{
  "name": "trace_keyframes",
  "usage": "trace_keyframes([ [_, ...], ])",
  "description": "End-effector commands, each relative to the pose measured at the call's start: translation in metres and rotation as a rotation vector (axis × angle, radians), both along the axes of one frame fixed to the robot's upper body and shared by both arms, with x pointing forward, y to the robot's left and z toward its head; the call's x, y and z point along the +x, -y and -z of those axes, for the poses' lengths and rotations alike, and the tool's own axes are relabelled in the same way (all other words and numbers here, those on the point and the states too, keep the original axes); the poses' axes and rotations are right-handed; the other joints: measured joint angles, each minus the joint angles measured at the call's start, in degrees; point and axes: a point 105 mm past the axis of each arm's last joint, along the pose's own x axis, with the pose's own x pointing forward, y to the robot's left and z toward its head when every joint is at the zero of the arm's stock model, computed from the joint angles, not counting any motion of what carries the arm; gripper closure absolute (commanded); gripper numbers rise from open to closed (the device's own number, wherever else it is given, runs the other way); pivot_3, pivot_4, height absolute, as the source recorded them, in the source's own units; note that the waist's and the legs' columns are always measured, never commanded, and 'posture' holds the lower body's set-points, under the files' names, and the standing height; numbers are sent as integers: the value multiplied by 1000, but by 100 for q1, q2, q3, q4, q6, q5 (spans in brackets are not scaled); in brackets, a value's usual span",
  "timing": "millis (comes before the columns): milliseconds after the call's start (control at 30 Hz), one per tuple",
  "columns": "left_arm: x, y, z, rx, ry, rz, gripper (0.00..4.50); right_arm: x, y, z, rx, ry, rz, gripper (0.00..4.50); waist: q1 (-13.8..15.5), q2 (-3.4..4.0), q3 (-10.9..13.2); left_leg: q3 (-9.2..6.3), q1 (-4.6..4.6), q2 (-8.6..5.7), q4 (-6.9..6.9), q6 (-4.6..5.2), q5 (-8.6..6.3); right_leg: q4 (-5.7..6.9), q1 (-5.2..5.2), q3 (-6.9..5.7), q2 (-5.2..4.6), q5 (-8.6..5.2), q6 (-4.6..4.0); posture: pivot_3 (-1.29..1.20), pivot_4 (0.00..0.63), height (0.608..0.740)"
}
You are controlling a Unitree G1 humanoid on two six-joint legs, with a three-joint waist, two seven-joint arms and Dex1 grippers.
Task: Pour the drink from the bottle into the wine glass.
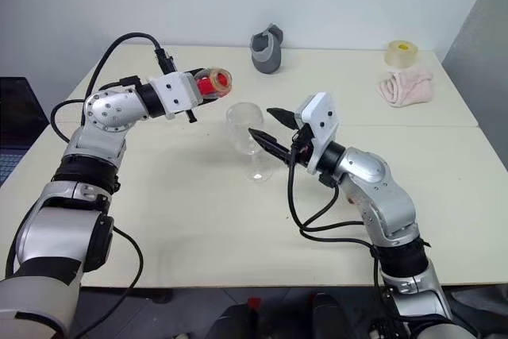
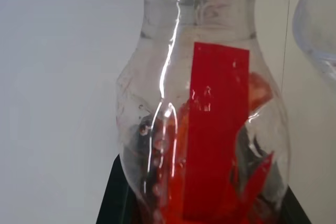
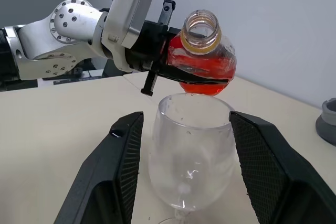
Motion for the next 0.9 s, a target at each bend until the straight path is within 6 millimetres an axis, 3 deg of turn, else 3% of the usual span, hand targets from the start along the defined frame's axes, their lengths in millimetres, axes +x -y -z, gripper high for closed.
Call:
trace_keyframes([
  [33,-2,-5,-31,19,121,-11,3479,-4,-2,-16,31,65,-21,1702,-12,0,0,-1,0,0,0,0,0,0,0,0,0,0,0,0,150,740],
  [900,-4,-1,-49,316,343,3,3479,-3,-2,-17,36,64,-19,1702,-70,0,0,-4,-5,-7,2,1,0,6,-6,-1,-2,0,1,0,150,740],
])
